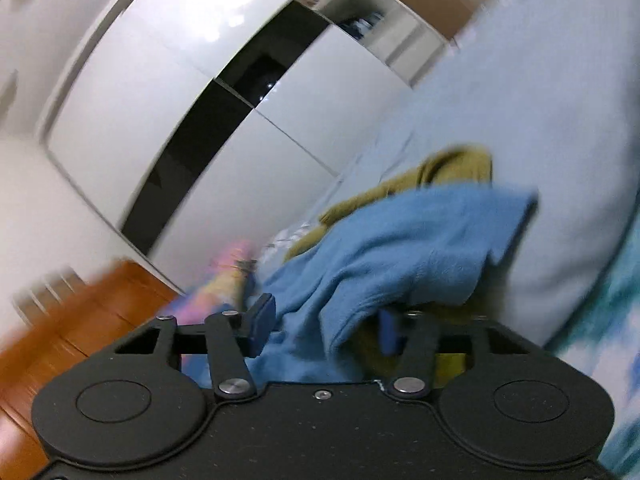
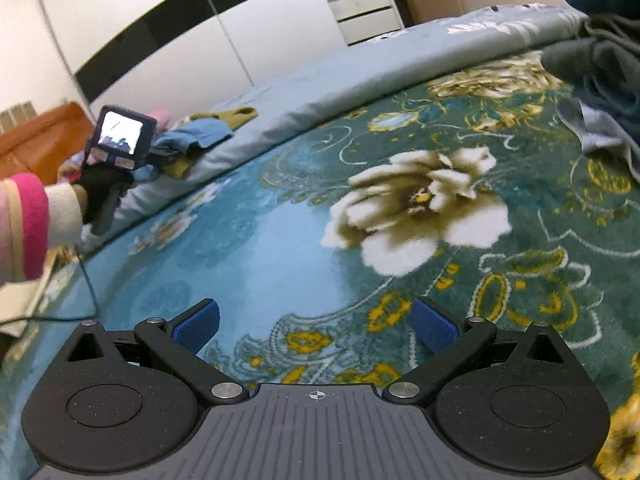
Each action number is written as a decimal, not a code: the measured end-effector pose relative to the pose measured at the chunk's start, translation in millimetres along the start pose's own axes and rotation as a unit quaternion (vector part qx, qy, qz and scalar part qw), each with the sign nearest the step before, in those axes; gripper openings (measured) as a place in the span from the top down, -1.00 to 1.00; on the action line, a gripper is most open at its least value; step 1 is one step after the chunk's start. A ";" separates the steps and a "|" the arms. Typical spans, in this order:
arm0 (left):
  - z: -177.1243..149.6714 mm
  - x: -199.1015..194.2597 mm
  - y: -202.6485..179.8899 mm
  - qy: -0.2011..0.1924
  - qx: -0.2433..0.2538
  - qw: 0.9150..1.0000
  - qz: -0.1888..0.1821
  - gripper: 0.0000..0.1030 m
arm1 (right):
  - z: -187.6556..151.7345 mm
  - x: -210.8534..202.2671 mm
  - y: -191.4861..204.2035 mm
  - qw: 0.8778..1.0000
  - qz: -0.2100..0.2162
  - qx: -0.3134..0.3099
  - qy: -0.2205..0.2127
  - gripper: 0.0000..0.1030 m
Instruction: Fold clothes
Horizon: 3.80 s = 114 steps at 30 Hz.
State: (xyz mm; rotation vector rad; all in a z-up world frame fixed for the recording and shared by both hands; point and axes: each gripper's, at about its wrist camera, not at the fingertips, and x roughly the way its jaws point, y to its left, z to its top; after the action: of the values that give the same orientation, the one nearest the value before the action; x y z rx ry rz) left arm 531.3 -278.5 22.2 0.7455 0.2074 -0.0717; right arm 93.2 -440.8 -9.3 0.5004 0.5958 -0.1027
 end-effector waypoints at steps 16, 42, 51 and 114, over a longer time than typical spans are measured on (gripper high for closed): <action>33.0 -39.9 153.4 -0.028 -0.306 0.949 -0.077 0.99 | -2.9 -24.2 -4.2 1.000 0.001 0.022 -0.003 -1.00; -80.1 -465.0 306.6 -0.156 -0.380 0.877 -0.249 0.99 | -19.5 -76.1 212.6 0.955 0.207 -0.205 -0.058 -0.92; -119.6 -485.6 322.6 -0.143 -0.402 0.876 -0.227 0.99 | -28.2 -71.3 260.4 0.954 0.211 -0.213 -0.021 0.37; -185.4 -224.9 111.3 0.210 -0.349 0.856 -0.317 0.07 | 65.7 61.3 70.2 0.990 0.010 -0.097 0.105 0.16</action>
State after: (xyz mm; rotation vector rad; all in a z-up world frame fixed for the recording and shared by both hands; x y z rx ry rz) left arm 296.9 -72.9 11.4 -0.0769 0.8491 -0.4403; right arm 193.9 -407.9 32.8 0.3294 0.7972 0.0274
